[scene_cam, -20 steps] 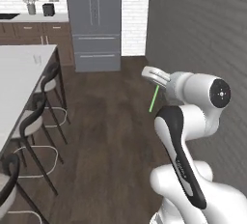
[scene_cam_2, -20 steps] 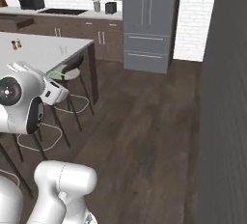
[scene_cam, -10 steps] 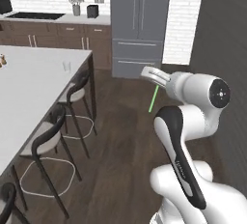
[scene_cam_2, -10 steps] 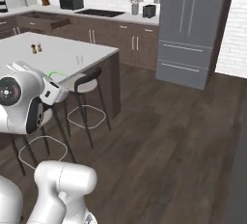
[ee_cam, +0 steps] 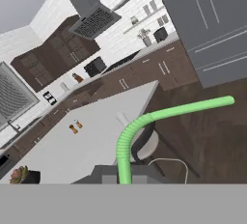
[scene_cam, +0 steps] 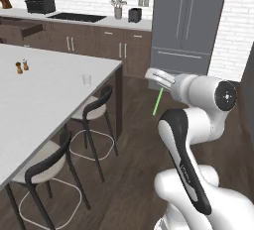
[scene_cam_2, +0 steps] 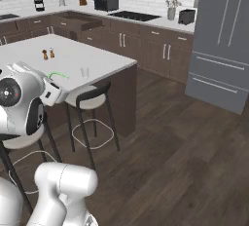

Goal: Take a straw from the drawer in front and place it inside the glass cup on the dining counter.

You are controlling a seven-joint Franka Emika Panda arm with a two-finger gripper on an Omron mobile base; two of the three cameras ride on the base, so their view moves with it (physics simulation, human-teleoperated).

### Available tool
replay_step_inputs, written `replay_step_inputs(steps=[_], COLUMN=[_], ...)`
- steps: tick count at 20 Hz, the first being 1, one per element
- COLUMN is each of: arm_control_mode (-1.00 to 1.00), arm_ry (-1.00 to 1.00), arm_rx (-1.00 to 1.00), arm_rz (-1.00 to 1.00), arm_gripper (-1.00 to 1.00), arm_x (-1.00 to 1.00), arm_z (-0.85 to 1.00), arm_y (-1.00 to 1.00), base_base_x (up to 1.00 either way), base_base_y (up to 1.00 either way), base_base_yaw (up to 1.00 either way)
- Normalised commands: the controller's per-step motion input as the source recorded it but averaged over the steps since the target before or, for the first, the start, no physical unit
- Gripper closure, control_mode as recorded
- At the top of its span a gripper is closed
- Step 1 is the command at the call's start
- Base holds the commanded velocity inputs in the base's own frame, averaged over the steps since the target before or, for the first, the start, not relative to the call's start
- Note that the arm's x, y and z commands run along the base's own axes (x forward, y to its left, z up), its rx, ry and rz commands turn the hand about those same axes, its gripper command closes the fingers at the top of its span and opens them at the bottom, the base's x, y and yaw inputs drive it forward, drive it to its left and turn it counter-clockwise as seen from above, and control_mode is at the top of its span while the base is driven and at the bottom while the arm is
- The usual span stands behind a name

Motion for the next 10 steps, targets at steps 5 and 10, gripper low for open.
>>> replay_step_inputs(steps=[5,10], arm_control_mode=[1.00,1.00], arm_ry=[0.00,0.00], arm_rx=[0.00,0.00], arm_rz=[0.00,0.00], arm_gripper=[1.00,1.00], arm_x=[0.00,0.00], arm_z=[0.00,0.00], arm_y=[0.00,0.00], base_base_x=[1.00,1.00], base_base_y=[-0.49,-0.47], base_base_yaw=[0.41,0.43])
